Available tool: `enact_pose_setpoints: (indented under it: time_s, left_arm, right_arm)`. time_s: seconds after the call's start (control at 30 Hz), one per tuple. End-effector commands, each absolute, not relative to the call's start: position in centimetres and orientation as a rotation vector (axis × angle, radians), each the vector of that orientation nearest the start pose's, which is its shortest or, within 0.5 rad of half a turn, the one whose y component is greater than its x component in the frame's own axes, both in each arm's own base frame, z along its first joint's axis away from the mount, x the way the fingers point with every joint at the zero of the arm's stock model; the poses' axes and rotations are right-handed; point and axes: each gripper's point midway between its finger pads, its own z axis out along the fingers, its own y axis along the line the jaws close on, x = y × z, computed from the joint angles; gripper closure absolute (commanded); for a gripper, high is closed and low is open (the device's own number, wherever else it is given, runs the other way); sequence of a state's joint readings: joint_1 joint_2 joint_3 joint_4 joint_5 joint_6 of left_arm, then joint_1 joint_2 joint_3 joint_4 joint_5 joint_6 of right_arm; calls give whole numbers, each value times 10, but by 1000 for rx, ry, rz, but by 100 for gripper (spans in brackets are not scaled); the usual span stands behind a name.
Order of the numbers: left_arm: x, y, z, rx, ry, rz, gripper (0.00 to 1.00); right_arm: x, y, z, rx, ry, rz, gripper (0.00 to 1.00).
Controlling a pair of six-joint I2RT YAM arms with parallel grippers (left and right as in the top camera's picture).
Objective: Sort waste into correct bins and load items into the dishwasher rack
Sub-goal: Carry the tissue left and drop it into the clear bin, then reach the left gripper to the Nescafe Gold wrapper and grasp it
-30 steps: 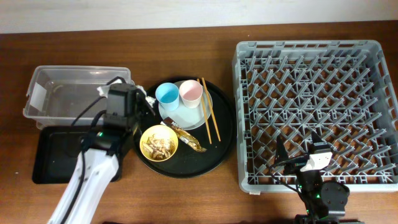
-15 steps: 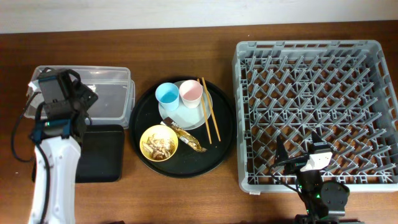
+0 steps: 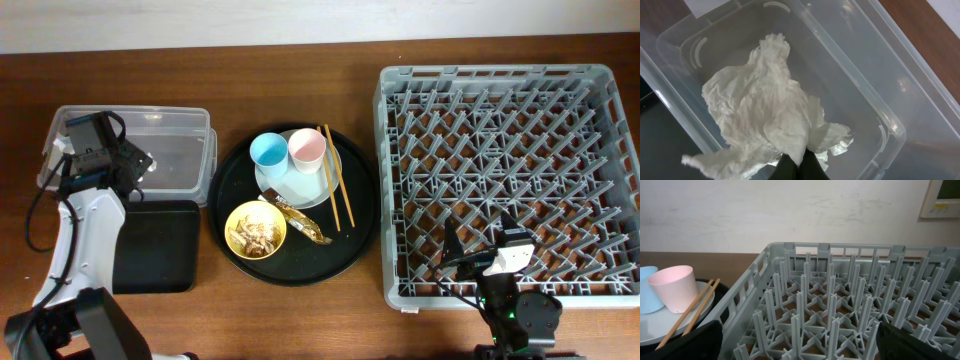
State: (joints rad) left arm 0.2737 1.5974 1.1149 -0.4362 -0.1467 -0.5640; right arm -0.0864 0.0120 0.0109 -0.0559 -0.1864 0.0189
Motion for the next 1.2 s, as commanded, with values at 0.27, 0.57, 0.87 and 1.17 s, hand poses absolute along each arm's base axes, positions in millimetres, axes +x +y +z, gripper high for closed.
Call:
enact_pose_setpoints:
  time_s: [0.27,0.57,0.87,1.17]
  left_arm:
    - [414,143,100,-1045,2255,70,64]
    - [441,115,185,-778,2235,-132,23]
    - [336,3,297,-496,2278,-425,23]
    - [292,-58,221,-269,2623,-244,23]
  right_arm:
    - [245,11,160,-65,1630,103,2]
    - [245,11,160,-65,1630,103,2]
    - [245,11,160,-65,1630,103,2]
    - [245,11,160,-65,1630,103,2]
